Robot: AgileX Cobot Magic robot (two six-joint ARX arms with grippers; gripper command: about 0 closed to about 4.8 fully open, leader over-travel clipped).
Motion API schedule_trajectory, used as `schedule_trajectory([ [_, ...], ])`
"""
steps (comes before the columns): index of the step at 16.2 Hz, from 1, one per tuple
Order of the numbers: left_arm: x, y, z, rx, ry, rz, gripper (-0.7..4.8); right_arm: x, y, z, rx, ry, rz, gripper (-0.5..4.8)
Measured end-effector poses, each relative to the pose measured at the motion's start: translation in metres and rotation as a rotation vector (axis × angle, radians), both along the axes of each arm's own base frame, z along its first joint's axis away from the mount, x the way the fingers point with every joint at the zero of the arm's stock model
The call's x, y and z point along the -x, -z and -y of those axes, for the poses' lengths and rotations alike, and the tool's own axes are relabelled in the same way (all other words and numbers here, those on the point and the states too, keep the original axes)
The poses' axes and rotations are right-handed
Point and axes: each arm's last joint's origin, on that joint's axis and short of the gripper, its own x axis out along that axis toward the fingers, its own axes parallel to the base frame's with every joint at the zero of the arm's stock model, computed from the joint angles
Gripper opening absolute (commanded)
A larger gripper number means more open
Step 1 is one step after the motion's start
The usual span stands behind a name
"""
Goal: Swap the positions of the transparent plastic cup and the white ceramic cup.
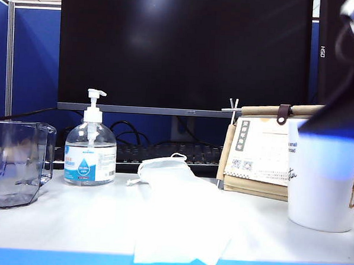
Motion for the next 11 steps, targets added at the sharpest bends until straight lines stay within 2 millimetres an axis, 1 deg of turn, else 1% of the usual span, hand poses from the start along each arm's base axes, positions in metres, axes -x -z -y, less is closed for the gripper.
schedule_trajectory([
  [2,0.0,0.0,0.0,0.0,0.0,0.0,0.0,0.004,0.006,0.0,-0.024,-0.034,-0.115,-0.05],
  [4,0.0,0.0,0.0,0.0,0.0,0.0,0.0,0.005,0.009,0.0,-0.017,-0.042,-0.147,-0.05],
  [9,0.0,0.0,0.0,0.001,0.002,0.0,0.0,0.007,0.008,-0.001,-0.01,-0.043,-0.143,-0.05],
  [10,0.0,0.0,0.0,-0.001,0.003,-0.002,0.0,0.014,0.004,0.001,-0.016,-0.044,-0.108,-0.05],
  [11,0.0,0.0,0.0,0.0,-0.003,-0.001,0.0,0.018,-0.006,0.002,-0.051,-0.056,-0.04,-0.05],
])
